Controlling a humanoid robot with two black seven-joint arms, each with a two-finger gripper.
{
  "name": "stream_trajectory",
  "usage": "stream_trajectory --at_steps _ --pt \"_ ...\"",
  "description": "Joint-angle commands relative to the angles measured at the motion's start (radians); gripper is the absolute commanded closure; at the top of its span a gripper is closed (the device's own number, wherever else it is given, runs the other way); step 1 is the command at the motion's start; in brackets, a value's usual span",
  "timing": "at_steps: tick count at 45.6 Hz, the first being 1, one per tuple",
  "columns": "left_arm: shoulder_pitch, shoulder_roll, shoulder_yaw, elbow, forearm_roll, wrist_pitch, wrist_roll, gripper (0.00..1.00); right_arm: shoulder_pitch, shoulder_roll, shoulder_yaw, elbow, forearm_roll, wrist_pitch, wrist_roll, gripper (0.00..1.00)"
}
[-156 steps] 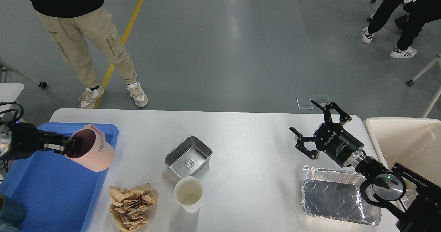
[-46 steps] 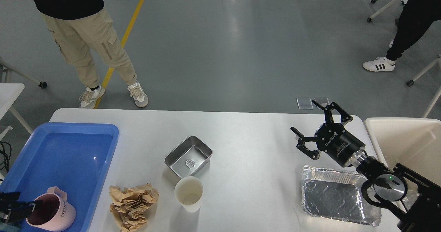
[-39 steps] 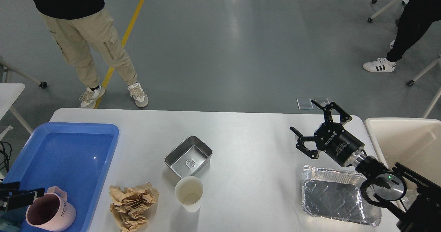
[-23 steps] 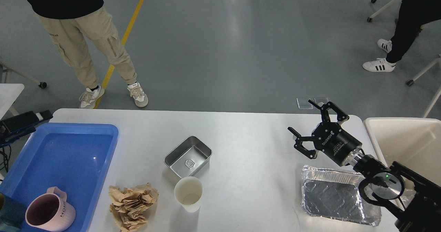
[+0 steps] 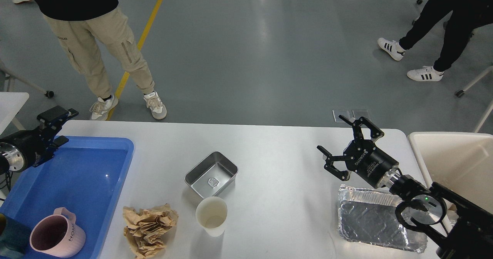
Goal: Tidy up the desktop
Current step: 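Release the mug and raise the left gripper out of the tray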
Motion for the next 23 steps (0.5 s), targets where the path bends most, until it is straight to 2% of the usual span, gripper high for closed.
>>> stream_trajectory --at_steps 1,11,19,23 --pt "-0.045 -0.105 -0.006 0.119 -0.062 -0.029 0.038 0.03 -0.002 0.01 0.002 0.002 -0.017 -0.008 0.0 0.0" --pt "-0.075 -0.203 0.0 0.186 -0.082 -0.037 0.039 0.03 0.0 0.017 0.005 0.004 -0.017 -0.011 0.0 0.0" --pt "-0.075 -0.221 -0.012 0.184 -0.088 -0.072 0.026 0.03 0.01 0.017 0.005 -0.002 -0.017 -0.011 -0.005 0.0" --pt "-0.053 -0.225 -0.06 0.181 -0.09 -0.088 0.021 0.03 0.016 0.015 0.008 -0.004 -0.017 -0.011 -0.008 0.0"
